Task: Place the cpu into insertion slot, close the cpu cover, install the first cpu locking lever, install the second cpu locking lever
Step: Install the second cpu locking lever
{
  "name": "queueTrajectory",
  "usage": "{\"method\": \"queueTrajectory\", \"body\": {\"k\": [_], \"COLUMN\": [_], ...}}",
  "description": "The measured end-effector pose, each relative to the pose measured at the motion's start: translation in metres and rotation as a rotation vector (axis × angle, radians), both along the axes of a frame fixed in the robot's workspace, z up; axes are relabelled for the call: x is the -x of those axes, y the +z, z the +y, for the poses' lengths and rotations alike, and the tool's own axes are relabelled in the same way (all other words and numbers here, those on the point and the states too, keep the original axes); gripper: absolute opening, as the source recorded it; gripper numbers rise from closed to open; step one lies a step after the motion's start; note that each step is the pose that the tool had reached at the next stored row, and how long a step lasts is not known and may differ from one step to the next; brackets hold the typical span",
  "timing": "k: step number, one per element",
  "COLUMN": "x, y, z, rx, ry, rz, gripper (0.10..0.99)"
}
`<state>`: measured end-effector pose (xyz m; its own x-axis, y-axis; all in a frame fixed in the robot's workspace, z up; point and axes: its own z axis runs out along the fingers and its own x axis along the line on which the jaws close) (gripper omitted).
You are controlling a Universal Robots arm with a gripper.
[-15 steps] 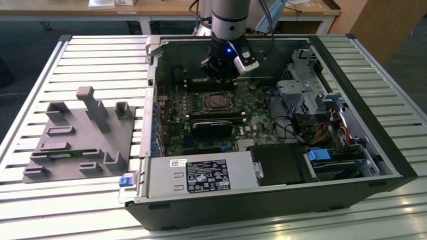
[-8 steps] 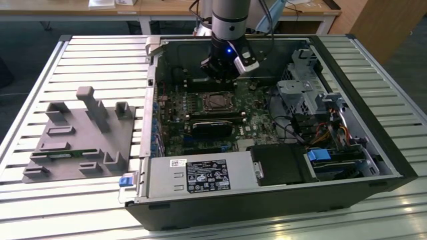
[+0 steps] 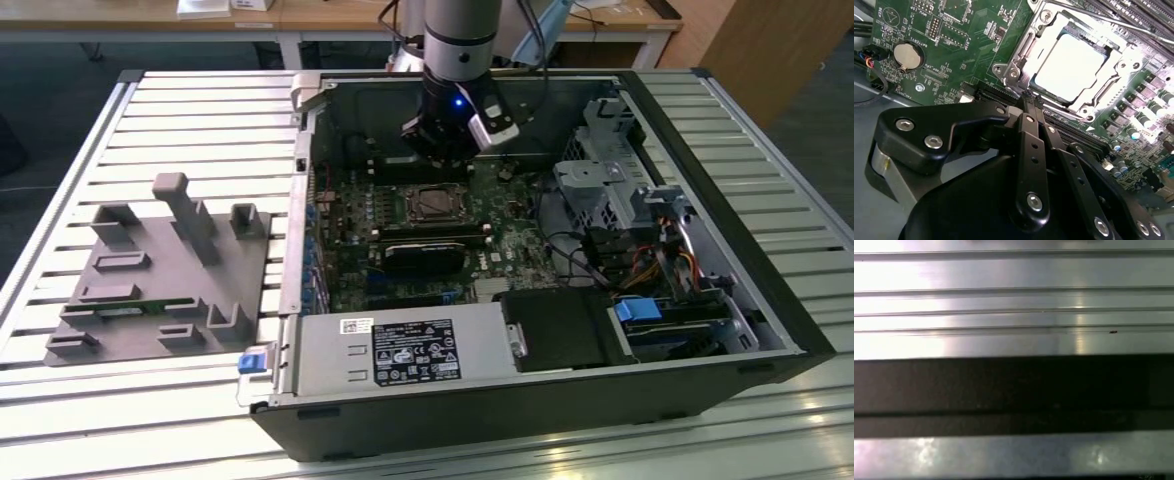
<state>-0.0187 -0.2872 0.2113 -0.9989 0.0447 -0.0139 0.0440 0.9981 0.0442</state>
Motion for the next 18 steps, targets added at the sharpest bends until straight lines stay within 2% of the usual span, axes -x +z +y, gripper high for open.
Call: {"method": "queueTrajectory", "body": {"k": [14,18], "x": [0.0,0.0], "y": [-0.0002,-0.0005], "z": [-0.0107,-0.0191], "rx": [0.0,0.0], "ry": [0.0,0.0], "rz": [0.0,-0.0001], "gripper": [0.106,0.106]}}
